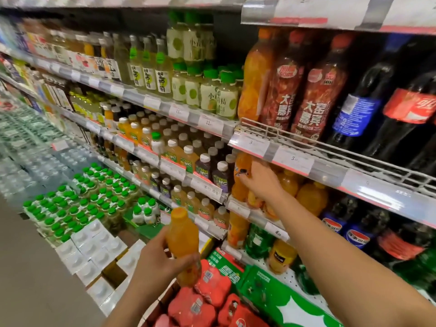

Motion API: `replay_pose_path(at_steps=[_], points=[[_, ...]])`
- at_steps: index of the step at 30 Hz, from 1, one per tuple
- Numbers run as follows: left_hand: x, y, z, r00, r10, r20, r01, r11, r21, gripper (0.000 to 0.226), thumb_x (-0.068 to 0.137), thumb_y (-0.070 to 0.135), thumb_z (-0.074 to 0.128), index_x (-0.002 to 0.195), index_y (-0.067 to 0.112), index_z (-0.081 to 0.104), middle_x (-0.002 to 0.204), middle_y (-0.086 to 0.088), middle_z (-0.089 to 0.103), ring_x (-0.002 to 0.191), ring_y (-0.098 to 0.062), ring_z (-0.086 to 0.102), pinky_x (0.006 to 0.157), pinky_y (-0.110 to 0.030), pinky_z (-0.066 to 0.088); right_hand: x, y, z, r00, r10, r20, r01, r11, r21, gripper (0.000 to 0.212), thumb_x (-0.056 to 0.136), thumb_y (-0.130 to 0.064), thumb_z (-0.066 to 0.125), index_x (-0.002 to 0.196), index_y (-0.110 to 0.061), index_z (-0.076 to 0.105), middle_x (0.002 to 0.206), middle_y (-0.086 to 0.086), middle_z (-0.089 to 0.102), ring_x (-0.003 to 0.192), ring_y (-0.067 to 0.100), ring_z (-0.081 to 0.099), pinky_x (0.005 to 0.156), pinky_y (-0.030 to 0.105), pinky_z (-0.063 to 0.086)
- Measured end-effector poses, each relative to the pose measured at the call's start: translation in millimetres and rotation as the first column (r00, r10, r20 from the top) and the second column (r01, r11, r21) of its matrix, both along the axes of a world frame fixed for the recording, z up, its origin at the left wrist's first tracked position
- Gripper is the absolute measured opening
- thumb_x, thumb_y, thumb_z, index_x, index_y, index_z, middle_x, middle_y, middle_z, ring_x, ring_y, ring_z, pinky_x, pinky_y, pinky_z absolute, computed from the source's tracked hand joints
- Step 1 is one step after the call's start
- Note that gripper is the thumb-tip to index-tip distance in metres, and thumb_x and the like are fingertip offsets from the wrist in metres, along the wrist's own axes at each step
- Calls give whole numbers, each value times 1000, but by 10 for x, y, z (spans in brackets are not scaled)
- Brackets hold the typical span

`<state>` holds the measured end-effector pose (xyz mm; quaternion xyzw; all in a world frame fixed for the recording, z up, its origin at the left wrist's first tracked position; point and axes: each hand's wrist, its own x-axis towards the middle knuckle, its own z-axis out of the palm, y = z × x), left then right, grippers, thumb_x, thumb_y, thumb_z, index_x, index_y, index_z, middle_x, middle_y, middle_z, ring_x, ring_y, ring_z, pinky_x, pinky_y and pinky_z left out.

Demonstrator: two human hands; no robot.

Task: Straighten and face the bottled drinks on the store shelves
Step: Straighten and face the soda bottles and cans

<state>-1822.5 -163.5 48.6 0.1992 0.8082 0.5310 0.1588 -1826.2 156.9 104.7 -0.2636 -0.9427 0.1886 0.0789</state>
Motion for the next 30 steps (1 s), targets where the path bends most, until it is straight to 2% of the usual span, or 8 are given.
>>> replay_pose_path(at_steps=[3, 6, 12, 14, 17, 19, 24, 30], points=[[-162, 14, -70, 1000, -26, 9, 26, 1000, -9, 61, 63, 36, 95, 115, 41, 64, 100, 26, 71, 90, 1, 67, 76, -24, 51, -181, -35, 19, 996, -66, -58, 58, 990, -131, 33, 104, -38, 50, 75, -22, 45, 72, -3, 52, 68, 17, 54, 59, 32, 36], [-278, -15, -129, 999, -39, 24, 39, 999, -12, 66, 63, 42, 94, 121, 41, 62, 103, 22, 72, 92, 2, 66, 77, -24, 51, -304, -32, 5, 983, -170, -63, 153, 965, -214, 41, 107, -41, 45, 70, -21, 47, 70, -2, 51, 75, 21, 54, 72, 32, 37], [-426, -37, -190, 996, -66, 57, 65, 998, 7, 68, 64, 46, 92, 124, 41, 61, 109, 19, 72, 94, 1, 67, 79, -25, 51, -397, -122, 29, 964, -234, -126, 206, 958, -201, 50, 104, -53, 47, 124, -10, 62, 110, 10, 65, 113, 32, 60, 81, 33, 39], [-473, -24, -206, 995, -76, 65, 75, 997, 16, 69, 62, 48, 91, 124, 40, 61, 108, 17, 72, 93, -1, 68, 79, -28, 53, -381, -196, 39, 961, -209, -180, 191, 975, -114, 43, 102, -52, 52, 121, -14, 62, 119, 10, 65, 118, 32, 57, 84, 36, 40], [-566, 34, -198, 995, -72, 69, 69, 997, 45, 70, 61, 53, 92, 122, 46, 58, 108, 17, 71, 95, -4, 69, 81, -35, 57, -298, -231, -46, 962, -147, -232, 154, 988, 15, 30, 97, -50, 61, 101, -20, 61, 101, 6, 70, 100, 32, 65, 69, 33, 39], [-630, 107, -164, 996, -75, 53, 71, 995, 69, 66, 65, 49, 91, 119, 53, 52, 109, 18, 69, 94, -2, 67, 82, -37, 57, -129, -236, -139, 952, -106, -286, 124, 991, 48, 27, 96, -46, 64, 108, -22, 62, 89, 0, 68, 88, 29, 67, 63, 32, 37], [-799, 421, -19, 990, -141, -6, 141, 983, 115, 59, 70, 46, 89, 116, 50, 52, 104, 13, 69, 88, -4, 69, 77, -38, 57, 535, -323, -214, 875, -123, -469, 105, 992, -65, 26, 97, -48, 64, 118, -34, 60, 79, -12, 66, 73, 13, 65, 70, 35, 51], [-902, 1016, 84, 966, -222, -136, 237, 965, 109, 55, 74, 33, 89, 113, 48, 53, 113, 10, 63, 98, -3, 63, 81, -31, 54, 1299, -367, -189, 860, -167, -482, 108, 983, -148, 28, 93, -53, 64, 117, -38, 63, 74, -7, 67, 63, 10, 63, 63, 43, 55]])
